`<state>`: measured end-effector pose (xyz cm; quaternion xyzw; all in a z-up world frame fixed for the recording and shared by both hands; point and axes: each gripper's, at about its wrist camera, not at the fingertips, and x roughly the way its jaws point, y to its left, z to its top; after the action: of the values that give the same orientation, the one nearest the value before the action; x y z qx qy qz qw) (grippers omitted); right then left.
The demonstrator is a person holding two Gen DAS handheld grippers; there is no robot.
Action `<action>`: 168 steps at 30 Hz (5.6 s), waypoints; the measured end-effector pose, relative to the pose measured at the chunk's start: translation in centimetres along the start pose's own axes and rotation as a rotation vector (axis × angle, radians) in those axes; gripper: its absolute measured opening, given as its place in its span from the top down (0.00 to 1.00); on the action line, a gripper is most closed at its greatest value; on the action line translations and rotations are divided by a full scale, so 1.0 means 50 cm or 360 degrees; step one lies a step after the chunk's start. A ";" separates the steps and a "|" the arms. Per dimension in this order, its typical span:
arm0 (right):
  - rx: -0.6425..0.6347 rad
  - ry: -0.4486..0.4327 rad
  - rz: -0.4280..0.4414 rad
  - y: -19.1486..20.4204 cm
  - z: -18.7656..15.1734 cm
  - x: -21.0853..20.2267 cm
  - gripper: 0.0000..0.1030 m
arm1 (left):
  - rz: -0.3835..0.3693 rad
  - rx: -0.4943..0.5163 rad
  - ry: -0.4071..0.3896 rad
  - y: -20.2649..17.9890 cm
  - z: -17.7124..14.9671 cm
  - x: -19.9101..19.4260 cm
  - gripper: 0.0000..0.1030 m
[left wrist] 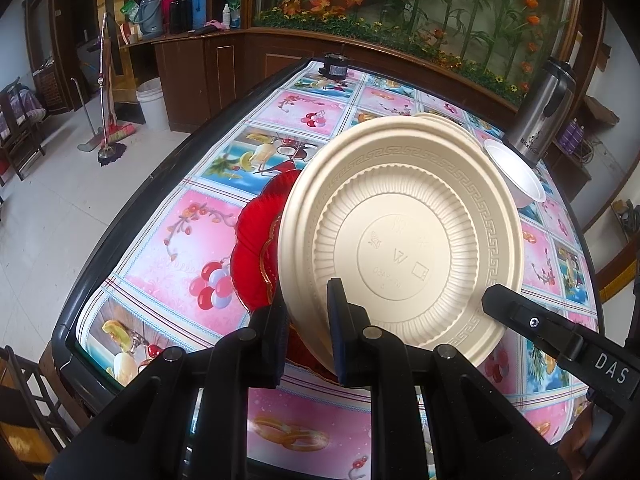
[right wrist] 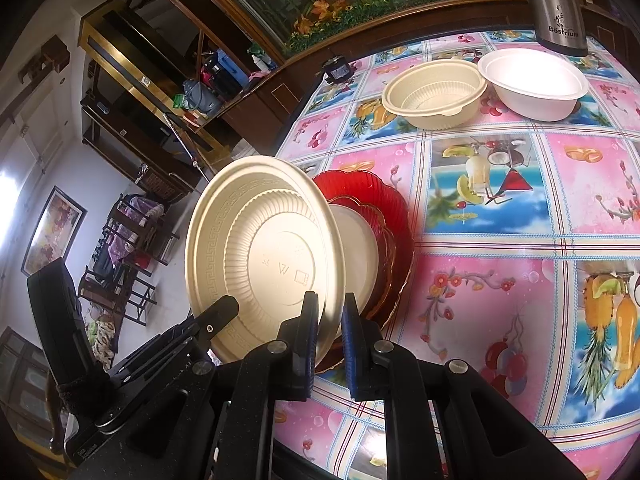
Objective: Organize plates and bowls
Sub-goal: 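Hold the tan plate tilted above the white plate with both grippers, then lower the tan plate onto the white plate and open both grippers, then grasp the rim of the second tan plate with both grippers and lift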
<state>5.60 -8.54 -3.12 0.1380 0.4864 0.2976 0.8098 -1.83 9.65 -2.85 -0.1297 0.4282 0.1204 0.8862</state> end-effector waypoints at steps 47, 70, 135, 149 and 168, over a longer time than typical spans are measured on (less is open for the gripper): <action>0.0081 0.0121 0.0024 -0.019 0.032 0.046 0.89 | -0.0015 -0.0010 0.0137 0.005 0.022 0.045 0.84; 0.0096 0.0140 0.0040 -0.025 0.027 0.051 0.86 | -0.0011 -0.0016 0.0151 0.007 0.021 0.049 0.84; 0.0610 -0.0319 0.0274 -0.206 0.205 -0.100 0.20 | -0.0260 -0.0046 0.0283 -0.150 0.347 0.161 0.20; 0.0769 -0.0147 0.0156 -0.325 0.321 0.069 0.31 | -0.0241 -0.0179 0.0677 -0.248 0.385 0.407 0.20; 0.0674 -0.0051 0.0004 -0.320 0.328 0.121 0.87 | -0.0142 0.0037 0.0721 -0.273 0.351 0.394 0.85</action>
<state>27.55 -16.28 -7.61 0.3104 0.5251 0.1876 0.7699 27.26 4.72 -6.14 -0.1618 0.6114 0.0440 0.7733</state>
